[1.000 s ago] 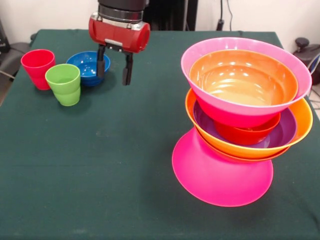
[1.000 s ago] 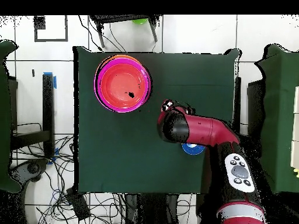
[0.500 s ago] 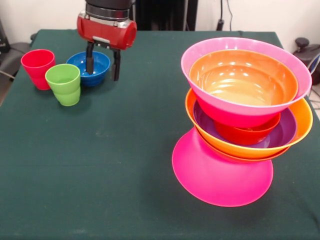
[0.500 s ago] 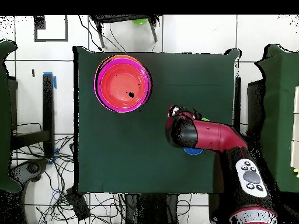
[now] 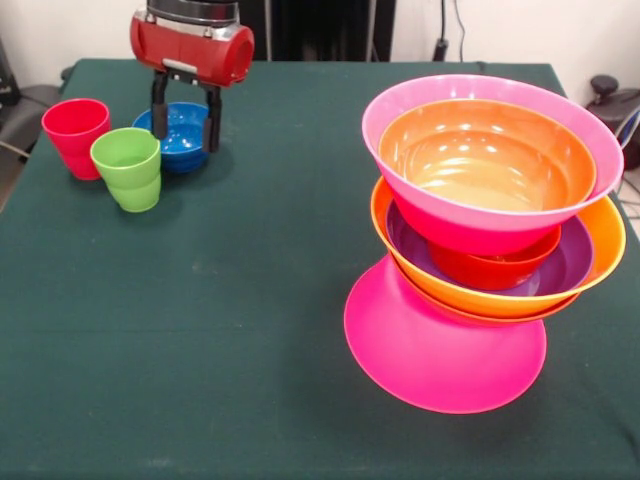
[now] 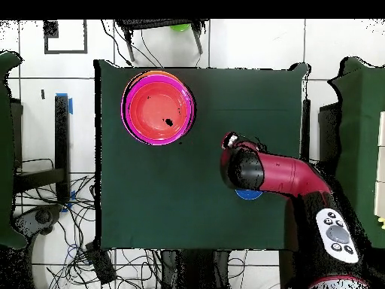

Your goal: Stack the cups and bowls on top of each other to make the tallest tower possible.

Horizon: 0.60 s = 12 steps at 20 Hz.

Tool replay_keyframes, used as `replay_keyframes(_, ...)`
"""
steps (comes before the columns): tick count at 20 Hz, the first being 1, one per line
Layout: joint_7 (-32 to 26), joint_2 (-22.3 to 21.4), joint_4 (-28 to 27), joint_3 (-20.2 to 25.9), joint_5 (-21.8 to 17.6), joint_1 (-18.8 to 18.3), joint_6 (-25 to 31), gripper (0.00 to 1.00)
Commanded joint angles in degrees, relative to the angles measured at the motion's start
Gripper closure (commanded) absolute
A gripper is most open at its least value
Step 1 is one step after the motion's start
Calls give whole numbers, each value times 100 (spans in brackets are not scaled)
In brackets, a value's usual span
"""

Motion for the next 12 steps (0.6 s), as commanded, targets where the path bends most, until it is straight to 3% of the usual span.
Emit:
replay_keyframes(1,-1113,85,-199,712,-477,-142,990,0)
replay_keyframes(12,-1046,307,-126,745,-940,-397,675,0)
